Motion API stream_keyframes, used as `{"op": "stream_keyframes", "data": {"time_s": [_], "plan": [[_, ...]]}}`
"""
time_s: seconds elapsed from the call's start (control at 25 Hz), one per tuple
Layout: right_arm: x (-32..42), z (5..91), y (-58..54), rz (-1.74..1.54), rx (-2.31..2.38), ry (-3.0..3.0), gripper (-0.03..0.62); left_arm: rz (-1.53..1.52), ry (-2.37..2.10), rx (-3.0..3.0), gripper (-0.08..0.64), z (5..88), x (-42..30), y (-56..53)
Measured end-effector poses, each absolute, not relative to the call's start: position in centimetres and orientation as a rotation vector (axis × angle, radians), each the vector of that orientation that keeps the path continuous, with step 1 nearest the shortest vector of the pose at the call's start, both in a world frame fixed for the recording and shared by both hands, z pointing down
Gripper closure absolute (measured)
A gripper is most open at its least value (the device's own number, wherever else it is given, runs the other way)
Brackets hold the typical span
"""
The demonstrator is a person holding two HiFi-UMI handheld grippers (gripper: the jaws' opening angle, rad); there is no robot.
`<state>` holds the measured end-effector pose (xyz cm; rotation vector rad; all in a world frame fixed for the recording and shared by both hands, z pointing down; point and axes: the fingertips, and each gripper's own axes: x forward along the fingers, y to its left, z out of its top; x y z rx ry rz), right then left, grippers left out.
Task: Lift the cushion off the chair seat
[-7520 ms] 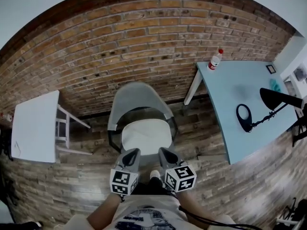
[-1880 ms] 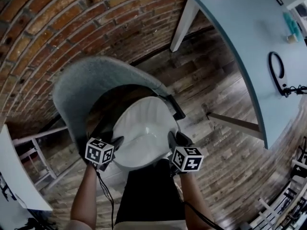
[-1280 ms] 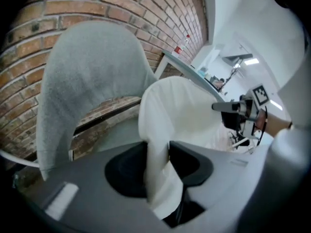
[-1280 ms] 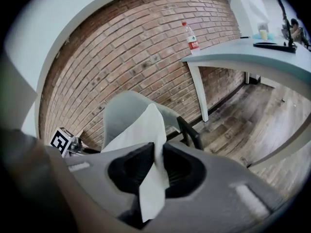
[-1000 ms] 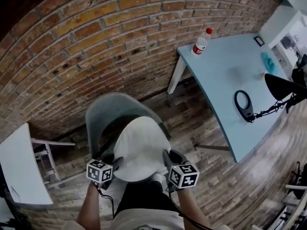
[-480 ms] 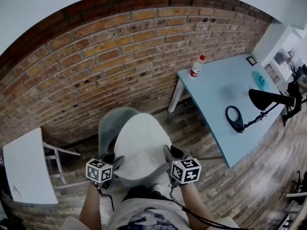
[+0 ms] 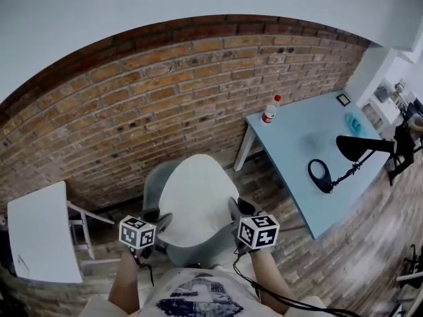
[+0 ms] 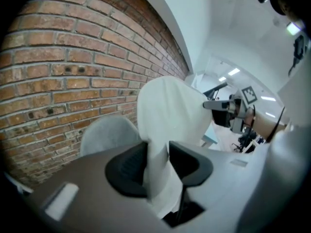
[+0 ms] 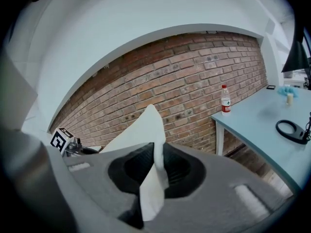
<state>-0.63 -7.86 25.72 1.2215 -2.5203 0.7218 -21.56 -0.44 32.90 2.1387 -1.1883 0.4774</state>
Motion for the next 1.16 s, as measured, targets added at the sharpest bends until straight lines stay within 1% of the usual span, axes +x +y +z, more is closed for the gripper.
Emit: {"op": "stream_keyframes", "data": {"time_s": [0.44,1.16], "plan": [[-1.4,25.1,-7.7,0.72,1.252,-2.526,0.54,0.479,-1.201,2.176,0.425,31.6,-22.3,-0.6],[-3.7,25.6,-7.3,0.725,1.285,-2.503,0.541,0.477,-1.191,2.192,0.425,32.1,-24.5,-0.8]]}}
